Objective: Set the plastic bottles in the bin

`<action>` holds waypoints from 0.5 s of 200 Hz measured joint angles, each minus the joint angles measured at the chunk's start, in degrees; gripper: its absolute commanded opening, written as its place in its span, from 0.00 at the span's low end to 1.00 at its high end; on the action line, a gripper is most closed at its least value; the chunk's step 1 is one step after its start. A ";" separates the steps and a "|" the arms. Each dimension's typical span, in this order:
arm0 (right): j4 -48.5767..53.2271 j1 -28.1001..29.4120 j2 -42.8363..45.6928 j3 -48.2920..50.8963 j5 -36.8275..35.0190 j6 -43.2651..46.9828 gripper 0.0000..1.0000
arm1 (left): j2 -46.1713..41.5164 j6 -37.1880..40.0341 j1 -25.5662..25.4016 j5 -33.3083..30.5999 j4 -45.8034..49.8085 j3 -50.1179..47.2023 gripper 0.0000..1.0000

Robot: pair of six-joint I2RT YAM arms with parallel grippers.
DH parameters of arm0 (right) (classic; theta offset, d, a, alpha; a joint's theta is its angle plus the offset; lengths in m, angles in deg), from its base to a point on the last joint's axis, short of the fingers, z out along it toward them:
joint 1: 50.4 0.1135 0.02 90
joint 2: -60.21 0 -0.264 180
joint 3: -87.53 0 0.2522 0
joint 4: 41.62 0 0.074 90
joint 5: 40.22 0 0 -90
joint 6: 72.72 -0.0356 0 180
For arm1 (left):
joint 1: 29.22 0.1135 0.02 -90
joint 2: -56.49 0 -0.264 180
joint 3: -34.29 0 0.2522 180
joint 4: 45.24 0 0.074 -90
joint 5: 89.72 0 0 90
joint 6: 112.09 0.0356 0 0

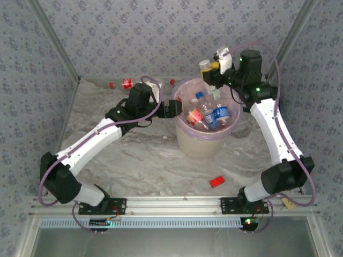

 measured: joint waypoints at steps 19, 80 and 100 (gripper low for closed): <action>-1.95 -0.72 0.02 1.92 2.08 1.77 0.10 | 0.00 -0.02 0.00 0.00 0.00 0.00 1.00; 1.18 -1.14 -2.10 2.43 6.75 8.39 0.10 | 1.40 -0.17 0.00 0.72 -0.04 0.98 1.00; 6.23 -0.85 -4.50 0.55 6.67 11.21 0.10 | 1.97 -0.20 0.00 0.94 0.00 1.25 1.00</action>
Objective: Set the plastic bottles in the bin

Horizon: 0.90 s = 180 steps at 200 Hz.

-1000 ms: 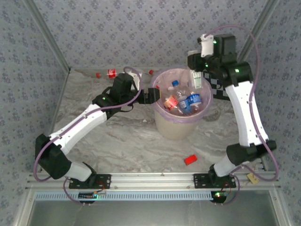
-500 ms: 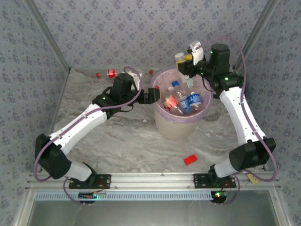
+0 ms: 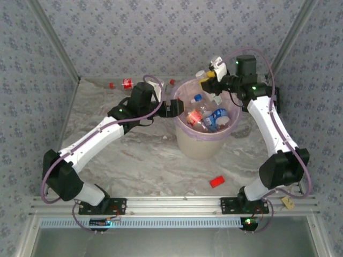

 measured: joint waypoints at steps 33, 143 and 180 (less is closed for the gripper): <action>7.78 1.40 -3.96 -3.17 -0.55 4.11 0.12 | 0.68 0.00 0.00 0.11 0.04 0.26 1.00; 23.04 4.79 -9.09 -14.21 1.53 6.95 0.89 | 1.33 -0.37 -0.04 0.33 0.44 0.26 1.00; 24.74 4.92 -6.54 -17.20 -2.10 3.06 0.90 | 1.31 -0.35 -0.04 0.33 0.46 0.26 1.00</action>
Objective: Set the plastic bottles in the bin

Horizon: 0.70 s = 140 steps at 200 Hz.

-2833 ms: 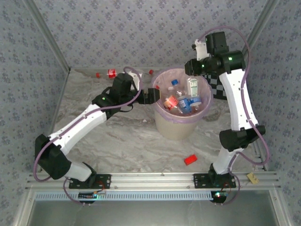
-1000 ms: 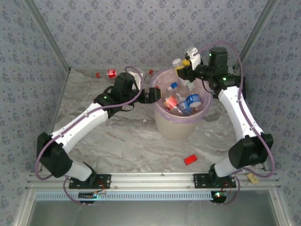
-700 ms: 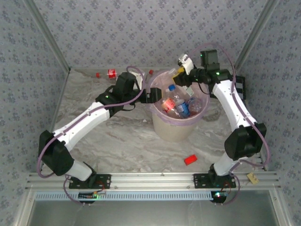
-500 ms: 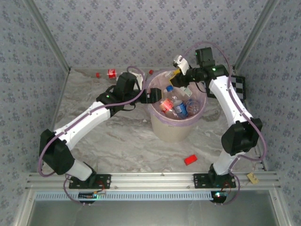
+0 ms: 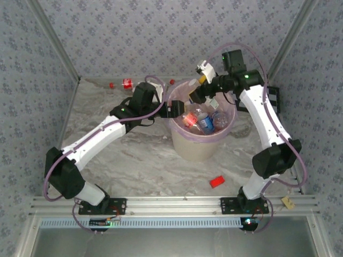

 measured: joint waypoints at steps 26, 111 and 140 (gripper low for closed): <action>-0.52 -0.11 2.40 -1.27 -2.40 -2.78 0.89 | -0.09 0.00 0.00 -0.09 0.02 -0.04 1.00; -2.36 0.50 0.57 -2.08 -9.20 -8.61 0.25 | -0.92 -0.04 0.00 -0.87 -0.26 -0.87 1.00; -3.06 1.51 -1.14 -0.85 -9.18 -8.55 0.23 | -0.92 -0.04 0.00 -0.87 -0.42 -0.87 1.00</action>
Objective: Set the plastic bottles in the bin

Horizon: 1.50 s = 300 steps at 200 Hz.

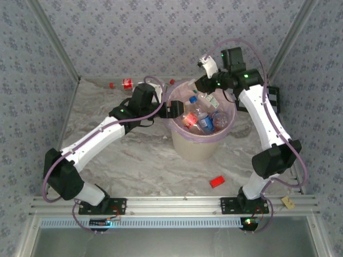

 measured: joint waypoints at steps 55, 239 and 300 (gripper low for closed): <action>-5.03 1.25 0.09 6.25 2.91 0.90 0.19 | 0.02 0.00 -0.04 0.00 0.00 0.00 1.00; -4.07 0.39 9.62 1.42 -2.12 -10.16 0.65 | -3.37 -2.60 7.37 -6.27 10.82 10.40 1.00; 0.31 -1.09 13.53 2.29 -7.41 -15.91 0.80 | 3.58 -18.69 21.88 -13.09 15.72 7.72 1.00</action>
